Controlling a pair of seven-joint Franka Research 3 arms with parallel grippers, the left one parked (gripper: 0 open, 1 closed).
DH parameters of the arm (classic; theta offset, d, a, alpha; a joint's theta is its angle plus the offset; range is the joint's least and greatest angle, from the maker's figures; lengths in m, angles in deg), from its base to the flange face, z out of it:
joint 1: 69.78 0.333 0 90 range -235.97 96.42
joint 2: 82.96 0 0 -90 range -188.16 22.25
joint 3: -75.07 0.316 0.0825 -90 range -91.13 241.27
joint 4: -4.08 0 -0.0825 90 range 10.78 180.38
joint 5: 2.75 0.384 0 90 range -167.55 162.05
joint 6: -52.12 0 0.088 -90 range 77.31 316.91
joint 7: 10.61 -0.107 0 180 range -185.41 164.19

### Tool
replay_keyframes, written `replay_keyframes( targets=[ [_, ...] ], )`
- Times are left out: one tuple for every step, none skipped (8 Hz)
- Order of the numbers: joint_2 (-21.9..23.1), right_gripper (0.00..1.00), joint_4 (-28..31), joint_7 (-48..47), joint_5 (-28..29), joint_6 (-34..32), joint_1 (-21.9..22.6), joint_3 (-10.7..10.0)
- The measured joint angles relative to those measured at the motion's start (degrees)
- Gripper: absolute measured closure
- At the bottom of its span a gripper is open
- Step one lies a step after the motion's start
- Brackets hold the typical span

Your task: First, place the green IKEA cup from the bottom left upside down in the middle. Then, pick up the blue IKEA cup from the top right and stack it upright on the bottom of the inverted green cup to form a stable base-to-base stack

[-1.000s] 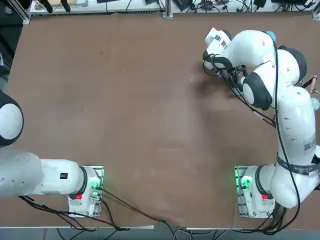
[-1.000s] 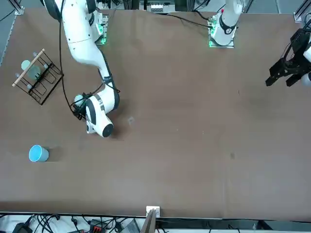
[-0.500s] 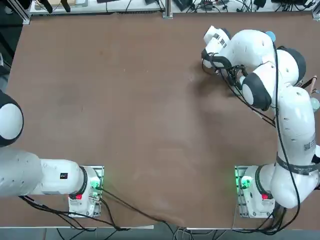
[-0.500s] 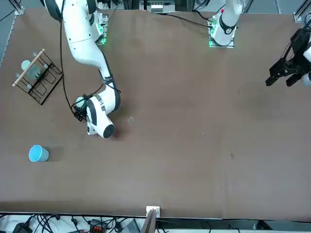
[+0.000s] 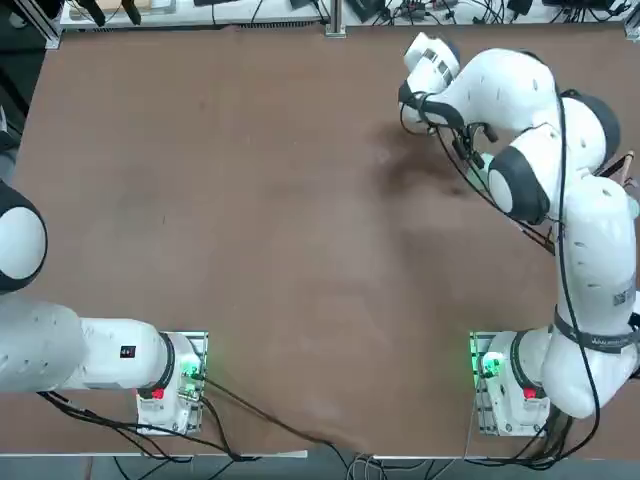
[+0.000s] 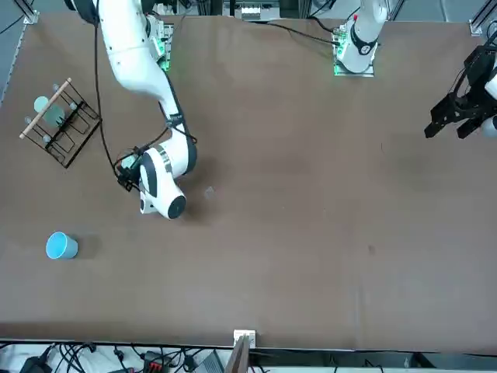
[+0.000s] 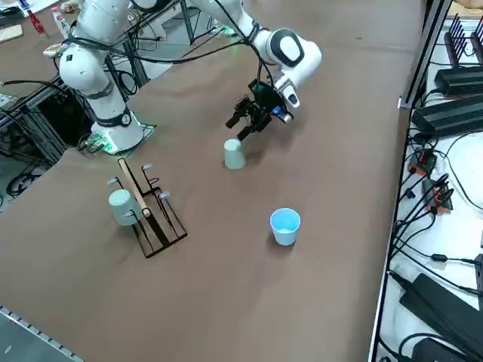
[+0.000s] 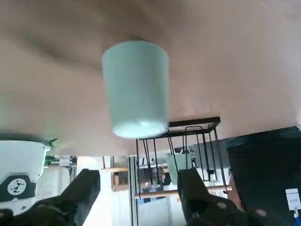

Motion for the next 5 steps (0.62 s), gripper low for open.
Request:
replay_keyframes(
  targets=[
    [2.1, 0.0, -0.4, 0.0, 0.0, 0.1, -0.3, -0.5],
    [4.4, 0.0, -1.7, 0.2, 0.0, 0.2, -0.6, -1.2],
    [6.4, 0.0, -4.6, 0.9, 0.8, 0.2, -1.3, -1.7],
    [7.7, 0.0, -8.1, 1.3, 3.2, 0.2, -3.1, -1.9],
    [8.3, 0.0, -11.8, 1.4, 6.6, 0.2, -6.0, -2.1]
  ],
)
